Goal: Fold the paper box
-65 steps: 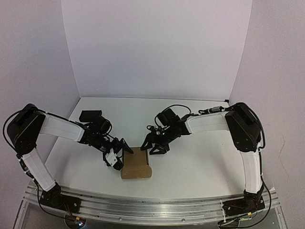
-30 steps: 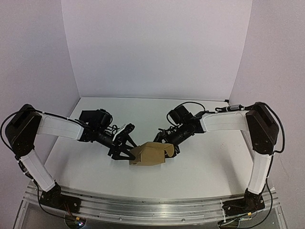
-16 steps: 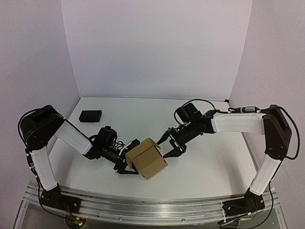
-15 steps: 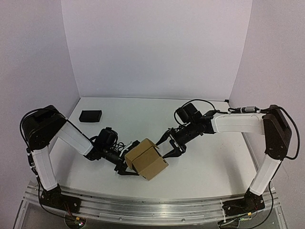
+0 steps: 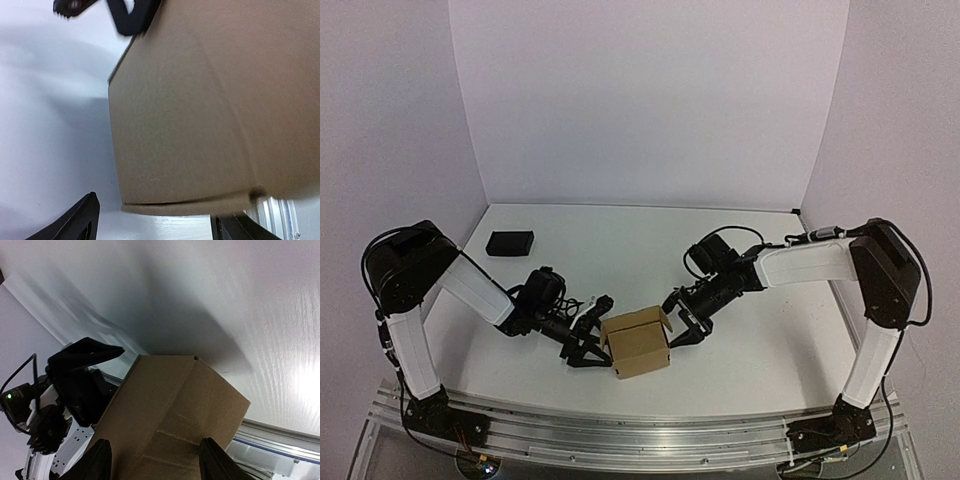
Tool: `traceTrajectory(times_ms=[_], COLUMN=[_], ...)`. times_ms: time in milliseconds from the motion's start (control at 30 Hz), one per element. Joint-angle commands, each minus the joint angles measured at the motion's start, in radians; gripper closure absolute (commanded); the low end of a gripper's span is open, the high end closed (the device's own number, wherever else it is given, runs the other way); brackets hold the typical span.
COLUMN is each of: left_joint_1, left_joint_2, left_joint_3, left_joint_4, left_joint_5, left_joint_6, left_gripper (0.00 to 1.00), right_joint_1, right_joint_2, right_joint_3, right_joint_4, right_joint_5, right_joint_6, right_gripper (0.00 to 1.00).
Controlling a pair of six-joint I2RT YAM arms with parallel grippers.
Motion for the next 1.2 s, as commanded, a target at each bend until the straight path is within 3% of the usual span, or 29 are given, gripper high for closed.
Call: traceTrajectory(times_ms=[0, 433, 833, 1167], left_joint_1=[0.004, 0.011, 0.028, 0.045], left_joint_2=[-0.072, -0.081, -0.1, -0.152], left_joint_3=[0.061, 0.074, 0.073, 0.073], left_joint_4=[0.016, -0.174, -0.204, -0.314], left_joint_5=[-0.003, -0.027, -0.06, -0.029], left_joint_6=[0.052, 0.191, 0.294, 0.379], left_gripper=[0.2, 0.14, 0.08, 0.08], right_joint_1=[0.008, -0.004, -0.004, -0.044], right_joint_2=[0.03, -0.004, 0.016, -0.013], right_joint_3=[0.012, 0.078, 0.11, 0.089], right_joint_4=[0.026, -0.027, -0.061, -0.189], right_joint_5=[-0.028, 0.027, 0.038, 0.111], right_joint_6=[-0.073, -0.123, -0.148, -0.309], right_gripper=[0.39, 0.39, 0.35, 0.35])
